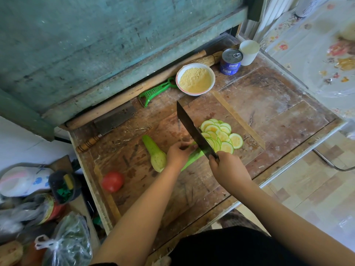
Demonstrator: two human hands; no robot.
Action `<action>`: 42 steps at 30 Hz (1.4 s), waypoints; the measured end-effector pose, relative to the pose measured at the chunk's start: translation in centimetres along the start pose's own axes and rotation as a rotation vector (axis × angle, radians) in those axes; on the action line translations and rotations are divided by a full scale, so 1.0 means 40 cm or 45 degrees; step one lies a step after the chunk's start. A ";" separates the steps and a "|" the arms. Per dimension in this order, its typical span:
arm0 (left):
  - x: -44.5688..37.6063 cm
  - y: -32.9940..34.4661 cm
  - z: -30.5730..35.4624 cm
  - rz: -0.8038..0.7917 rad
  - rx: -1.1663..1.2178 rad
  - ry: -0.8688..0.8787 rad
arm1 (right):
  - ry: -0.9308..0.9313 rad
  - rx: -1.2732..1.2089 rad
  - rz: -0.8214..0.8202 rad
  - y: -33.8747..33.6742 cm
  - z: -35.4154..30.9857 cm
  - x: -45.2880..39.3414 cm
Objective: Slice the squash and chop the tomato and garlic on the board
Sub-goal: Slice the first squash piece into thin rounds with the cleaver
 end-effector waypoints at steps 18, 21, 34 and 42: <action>-0.003 -0.001 -0.002 0.032 -0.038 -0.035 | 0.065 0.029 -0.153 0.038 0.017 -0.057; 0.005 -0.005 0.003 0.041 -0.085 0.003 | 0.091 0.026 -0.174 0.058 0.025 -0.063; 0.004 -0.005 0.002 -0.039 -0.032 -0.027 | 0.015 -0.032 -0.036 -0.007 0.015 -0.008; -0.003 -0.003 -0.004 -0.050 -0.005 -0.032 | -0.002 -0.014 -0.036 -0.006 0.007 -0.004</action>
Point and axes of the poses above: each hand's wrist, its own x-axis away from the middle knuckle, its own y-axis out of the palm, z = x × y, the point moved 5 cm from there along -x, towards the middle knuckle, and after that the axes turned 4 degrees about -y, right-handed, at the moved point
